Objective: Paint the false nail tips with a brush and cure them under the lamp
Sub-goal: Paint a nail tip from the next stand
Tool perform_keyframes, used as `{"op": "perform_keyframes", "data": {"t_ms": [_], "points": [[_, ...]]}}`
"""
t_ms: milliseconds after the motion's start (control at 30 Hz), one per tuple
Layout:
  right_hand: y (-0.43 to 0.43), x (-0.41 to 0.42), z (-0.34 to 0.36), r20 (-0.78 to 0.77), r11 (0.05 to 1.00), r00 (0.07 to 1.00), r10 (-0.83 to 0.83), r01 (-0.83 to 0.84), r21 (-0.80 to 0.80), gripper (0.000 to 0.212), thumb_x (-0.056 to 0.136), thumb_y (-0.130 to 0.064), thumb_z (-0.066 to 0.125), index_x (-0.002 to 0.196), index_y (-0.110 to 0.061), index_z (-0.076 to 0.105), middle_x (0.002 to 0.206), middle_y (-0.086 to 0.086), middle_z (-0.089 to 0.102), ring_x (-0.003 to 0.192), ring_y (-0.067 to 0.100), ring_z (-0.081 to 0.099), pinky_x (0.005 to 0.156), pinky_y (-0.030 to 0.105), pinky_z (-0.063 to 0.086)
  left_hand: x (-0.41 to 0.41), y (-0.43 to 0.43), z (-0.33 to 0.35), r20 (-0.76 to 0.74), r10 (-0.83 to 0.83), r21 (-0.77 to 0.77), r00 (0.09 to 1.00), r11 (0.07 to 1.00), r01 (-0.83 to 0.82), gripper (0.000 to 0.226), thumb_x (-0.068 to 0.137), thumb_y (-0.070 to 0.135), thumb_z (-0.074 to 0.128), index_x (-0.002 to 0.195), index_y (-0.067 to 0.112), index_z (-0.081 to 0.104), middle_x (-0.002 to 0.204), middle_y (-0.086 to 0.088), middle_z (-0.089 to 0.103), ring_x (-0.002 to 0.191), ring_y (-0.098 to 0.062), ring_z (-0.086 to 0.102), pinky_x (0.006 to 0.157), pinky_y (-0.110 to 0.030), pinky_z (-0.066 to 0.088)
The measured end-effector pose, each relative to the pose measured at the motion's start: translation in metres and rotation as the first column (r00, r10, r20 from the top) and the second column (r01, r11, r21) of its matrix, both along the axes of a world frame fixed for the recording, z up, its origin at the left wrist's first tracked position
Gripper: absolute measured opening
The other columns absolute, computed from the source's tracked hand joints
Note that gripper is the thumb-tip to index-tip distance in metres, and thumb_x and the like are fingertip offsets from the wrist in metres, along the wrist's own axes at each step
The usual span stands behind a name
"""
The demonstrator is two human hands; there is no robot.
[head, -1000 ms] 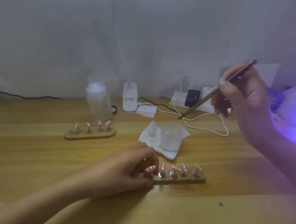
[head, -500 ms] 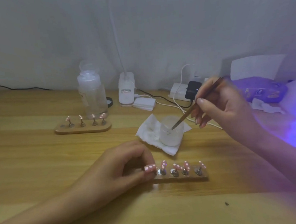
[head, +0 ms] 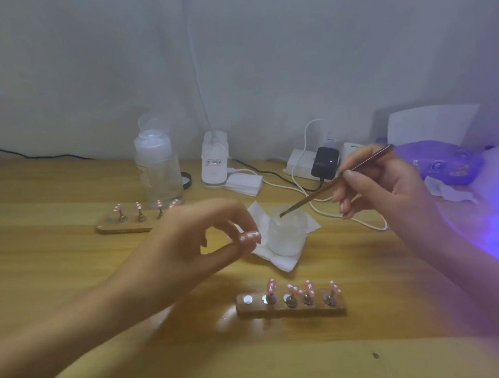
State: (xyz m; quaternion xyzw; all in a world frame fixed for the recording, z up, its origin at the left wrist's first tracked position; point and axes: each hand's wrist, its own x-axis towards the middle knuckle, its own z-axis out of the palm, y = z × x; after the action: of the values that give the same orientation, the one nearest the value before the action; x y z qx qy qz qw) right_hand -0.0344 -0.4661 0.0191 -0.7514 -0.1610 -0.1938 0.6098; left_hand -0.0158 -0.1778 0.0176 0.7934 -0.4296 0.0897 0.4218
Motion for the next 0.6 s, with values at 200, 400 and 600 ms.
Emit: {"op": "perform_keyframes", "data": {"t_ms": [200,400,600], "points": [[-0.008,-0.002,-0.012,-0.11,0.985,0.994,-0.018,0.037,0.17,0.014,0.09,-0.016,0.062,0.084,-0.027,0.066,0.069,0.008,0.067,0.057,0.019,0.064,0.052,0.026,0.053,0.028,-0.025,0.004,-0.158,0.019,-0.16,0.987,0.986,-0.045,0.009,0.08,0.036,0.076,0.08,0.029,0.07,0.084,0.013,0.072,0.08,-0.009,0.069,0.061,-0.004,0.041],[-0.004,-0.001,-0.024,-0.2,0.943,0.98,0.008,0.059,0.328,0.006,0.088,-0.025,0.059,0.085,-0.021,0.06,0.067,0.008,0.065,0.055,0.016,0.06,0.05,0.023,0.05,0.041,-0.037,-0.02,-0.19,0.112,-0.193,0.975,0.97,-0.149,0.02,0.076,0.051,0.072,0.079,0.031,0.07,0.09,0.016,0.071,0.081,-0.007,0.066,0.058,-0.017,0.047],[0.005,-0.004,-0.006,-0.02,1.0,1.0,-0.024,0.024,-0.01,0.01,0.094,-0.028,0.06,0.086,-0.023,0.06,0.068,0.011,0.066,0.055,0.022,0.063,0.05,0.028,0.053,0.041,-0.031,-0.04,-0.199,0.064,-0.226,0.978,0.968,-0.109,0.018,0.077,0.049,0.07,0.08,0.031,0.071,0.091,0.015,0.071,0.082,-0.01,0.064,0.058,-0.014,0.045]]}}
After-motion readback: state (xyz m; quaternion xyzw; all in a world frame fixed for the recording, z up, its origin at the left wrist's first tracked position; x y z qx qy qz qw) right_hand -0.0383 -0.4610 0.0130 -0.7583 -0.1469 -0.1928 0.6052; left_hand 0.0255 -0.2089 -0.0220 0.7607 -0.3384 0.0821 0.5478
